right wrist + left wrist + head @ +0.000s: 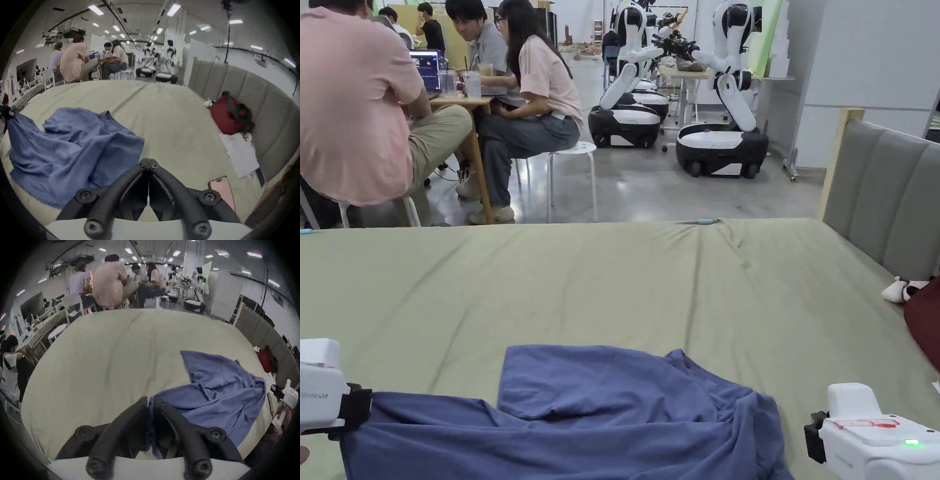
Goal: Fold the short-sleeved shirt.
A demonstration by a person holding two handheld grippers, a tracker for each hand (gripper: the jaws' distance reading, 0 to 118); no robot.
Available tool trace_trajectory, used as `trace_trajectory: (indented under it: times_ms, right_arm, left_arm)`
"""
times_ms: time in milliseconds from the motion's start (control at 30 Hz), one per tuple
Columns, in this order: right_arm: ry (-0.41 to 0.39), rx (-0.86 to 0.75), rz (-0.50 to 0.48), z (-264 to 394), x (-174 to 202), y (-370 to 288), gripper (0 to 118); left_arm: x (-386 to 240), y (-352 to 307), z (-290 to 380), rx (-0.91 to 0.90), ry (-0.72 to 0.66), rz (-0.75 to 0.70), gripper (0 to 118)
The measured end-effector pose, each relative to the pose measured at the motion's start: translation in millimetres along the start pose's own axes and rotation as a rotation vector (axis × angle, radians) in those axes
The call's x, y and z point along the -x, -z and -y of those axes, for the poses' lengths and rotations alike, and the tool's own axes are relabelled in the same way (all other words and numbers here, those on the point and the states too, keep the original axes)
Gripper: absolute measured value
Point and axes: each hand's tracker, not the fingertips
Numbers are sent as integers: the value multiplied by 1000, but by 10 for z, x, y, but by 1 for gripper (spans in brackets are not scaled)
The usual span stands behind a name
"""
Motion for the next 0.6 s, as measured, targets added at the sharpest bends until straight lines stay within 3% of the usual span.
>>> trace_trajectory:
  times_ms: [33,67,100,133,200,333,367,400,433,467,500,533,600]
  right_arm:
    - [-27,-1,-6,-13,-29,116,22]
    - [-34,2,-16,-25,-42,211,53]
    - [-30,12,-30,-52,-51,330,96]
    - [-10,54,-67,-80,-55,457,114]
    - [-20,91,-121,-117,-11,664,118]
    - [-56,260,-169,-96,153,1107,109]
    - [-30,279,-204,-79,158,1136,88]
    - [-41,233,-154,-109,158,1066,79]
    - [-31,222,-166,-165,142,1014,72]
    - [-16,195,-183,-203,118,929,49]
    - [-23,156,-166,-242,110,836,3]
    - [-38,114,-108,-307,98,708,2]
    - [-36,73,-119,-481,59,469,2]
  left_arm:
    - [-16,-15,17,-4,1,4,6]
    - [-24,-27,29,-7,-2,8,6]
    - [-16,3,16,-11,-7,8,6]
    - [-25,-1,22,-11,-5,9,6]
    - [-46,2,36,-7,5,1,6]
    - [-68,109,34,-5,31,-42,6]
    - [-72,152,32,-3,57,-66,6]
    - [-86,177,46,-1,86,-91,6]
    - [-93,194,55,-5,102,-101,6]
    - [-94,202,58,-7,106,-103,6]
    - [-89,221,51,-10,110,-105,6]
    - [-87,234,45,-12,120,-104,6]
    - [-87,257,-2,-16,133,-115,6]
